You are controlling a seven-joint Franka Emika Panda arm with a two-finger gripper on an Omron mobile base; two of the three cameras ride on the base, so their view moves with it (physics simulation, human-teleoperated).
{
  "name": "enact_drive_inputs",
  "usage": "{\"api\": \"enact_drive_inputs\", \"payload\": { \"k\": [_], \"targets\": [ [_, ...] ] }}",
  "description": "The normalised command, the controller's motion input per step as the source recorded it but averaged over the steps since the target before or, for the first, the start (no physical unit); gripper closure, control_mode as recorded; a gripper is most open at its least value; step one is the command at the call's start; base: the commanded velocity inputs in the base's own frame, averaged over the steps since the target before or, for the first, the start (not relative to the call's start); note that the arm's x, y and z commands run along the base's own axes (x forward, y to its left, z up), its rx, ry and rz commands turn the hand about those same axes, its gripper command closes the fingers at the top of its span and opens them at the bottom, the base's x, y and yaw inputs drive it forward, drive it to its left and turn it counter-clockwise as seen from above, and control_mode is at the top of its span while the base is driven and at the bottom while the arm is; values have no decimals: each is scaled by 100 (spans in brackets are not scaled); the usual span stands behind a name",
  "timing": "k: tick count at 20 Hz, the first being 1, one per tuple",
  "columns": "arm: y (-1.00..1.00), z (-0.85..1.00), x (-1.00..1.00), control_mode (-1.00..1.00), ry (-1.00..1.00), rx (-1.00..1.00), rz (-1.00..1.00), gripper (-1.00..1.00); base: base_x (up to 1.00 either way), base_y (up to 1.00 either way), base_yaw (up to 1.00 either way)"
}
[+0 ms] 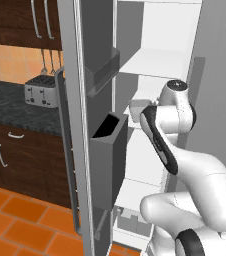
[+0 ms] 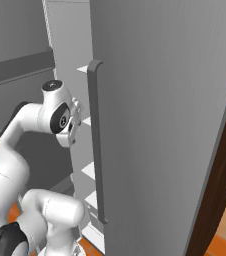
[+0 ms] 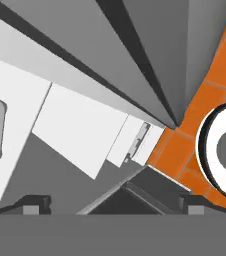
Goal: Take the meat container that has the shrimp and place it on the second highest rack of the freezer. Then take the vegetable container that has the mushroom and lemon and place it on the highest rack of the freezer.
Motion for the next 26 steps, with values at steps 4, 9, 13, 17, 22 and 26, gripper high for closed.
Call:
{"api": "enact_drive_inputs", "payload": {
  "k": [4,9,13,17,22,26],
  "targets": [
    [13,2,-75,-100,0,5,6,-100,0,0,0],
    [6,42,-31,-100,0,1,-13,-100,0,0,0],
    [-9,49,-21,-100,0,9,-2,-100,0,0,0],
    [-2,20,-39,-100,1,5,0,-100,0,0,0],
    [0,32,-67,-100,0,-2,0,-100,0,0,0],
    [-1,42,-53,-100,1,0,0,-100,0,0,0]
  ]
}}
